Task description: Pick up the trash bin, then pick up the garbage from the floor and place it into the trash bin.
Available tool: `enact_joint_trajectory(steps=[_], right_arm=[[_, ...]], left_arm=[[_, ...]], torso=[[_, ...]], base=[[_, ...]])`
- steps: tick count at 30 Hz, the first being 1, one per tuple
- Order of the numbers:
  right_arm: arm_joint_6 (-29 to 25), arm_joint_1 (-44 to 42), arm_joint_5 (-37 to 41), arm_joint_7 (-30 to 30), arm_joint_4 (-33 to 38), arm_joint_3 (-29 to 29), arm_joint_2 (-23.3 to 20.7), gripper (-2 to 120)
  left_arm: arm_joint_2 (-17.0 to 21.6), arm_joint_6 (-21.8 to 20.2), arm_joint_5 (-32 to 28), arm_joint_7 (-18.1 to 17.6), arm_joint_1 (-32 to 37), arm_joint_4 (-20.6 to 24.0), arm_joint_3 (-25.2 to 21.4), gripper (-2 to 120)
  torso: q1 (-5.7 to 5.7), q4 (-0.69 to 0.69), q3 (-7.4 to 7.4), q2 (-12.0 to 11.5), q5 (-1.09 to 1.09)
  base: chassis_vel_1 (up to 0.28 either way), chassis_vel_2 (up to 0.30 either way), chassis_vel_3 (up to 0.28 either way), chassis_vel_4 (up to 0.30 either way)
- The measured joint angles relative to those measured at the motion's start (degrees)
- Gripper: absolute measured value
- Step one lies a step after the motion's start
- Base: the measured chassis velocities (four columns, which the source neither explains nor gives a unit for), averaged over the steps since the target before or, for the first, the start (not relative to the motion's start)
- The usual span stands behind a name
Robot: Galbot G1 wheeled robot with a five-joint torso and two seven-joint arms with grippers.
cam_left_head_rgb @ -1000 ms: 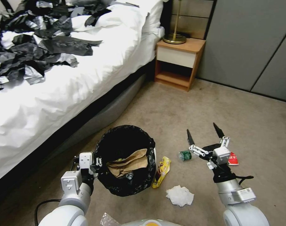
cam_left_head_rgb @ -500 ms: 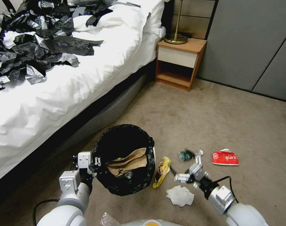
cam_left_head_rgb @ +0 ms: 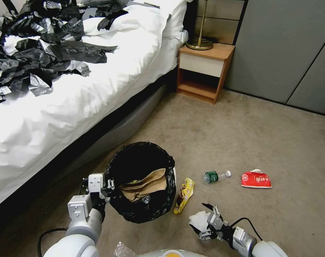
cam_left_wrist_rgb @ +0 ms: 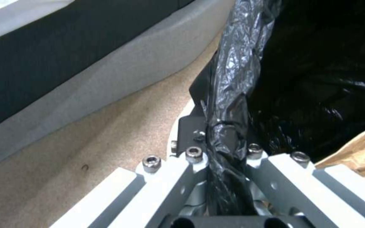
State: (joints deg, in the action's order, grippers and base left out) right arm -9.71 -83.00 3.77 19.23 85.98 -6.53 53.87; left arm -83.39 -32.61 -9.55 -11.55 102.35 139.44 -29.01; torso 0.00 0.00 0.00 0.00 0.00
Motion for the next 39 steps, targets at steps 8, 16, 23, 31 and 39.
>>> enact_joint_trajectory(steps=[8, 16, 23, 31, 39], right_arm=[[-1.31, 2.45, 0.07, 0.18, -4.85, 0.15, 1.1, 100], [-1.72, 4.46, 0.2, 0.23, -8.32, 0.37, 2.49, 100], [-2.8, 6.02, 0.06, 0.61, -12.68, 0.65, 4.23, 90], [-3.73, 5.05, -0.83, 0.67, -14.97, 1.46, 5.54, 62], [-4.14, 4.34, -1.23, 0.7, -15.0, 1.41, 5.7, 36]], left_arm=[[-0.07, 0.0, 0.22, -0.01, -0.02, -0.27, 0.12, 0], [-0.1, 0.13, 0.47, -0.01, 0.27, -0.37, 0.22, 0], [-0.09, 0.35, 0.63, -0.02, 0.61, -0.34, 0.23, 0], [-0.15, 0.44, 0.77, -0.01, 0.53, -0.13, 0.39, 0], [-0.21, 0.47, 0.89, -0.01, 0.33, -0.06, 0.7, 0]], torso=[[0.0, 0.0, 0.0, 0.0, -0.01], [0.0, 0.0, 0.0, 0.0, -0.01], [0.0, 0.0, 0.0, 0.0, -0.01], [0.01, -0.01, -0.01, 0.0, -0.04], [0.0, 0.01, -0.01, 0.0, 0.02]], base=[[0.0, 0.0, 0.0, 0.0], [0.0, 0.0, 0.0, 0.0], [0.0, 0.0, 0.0, 0.0], [0.0, 0.0, 0.0, 0.0], [0.0, 0.0, 0.0, 0.0]])
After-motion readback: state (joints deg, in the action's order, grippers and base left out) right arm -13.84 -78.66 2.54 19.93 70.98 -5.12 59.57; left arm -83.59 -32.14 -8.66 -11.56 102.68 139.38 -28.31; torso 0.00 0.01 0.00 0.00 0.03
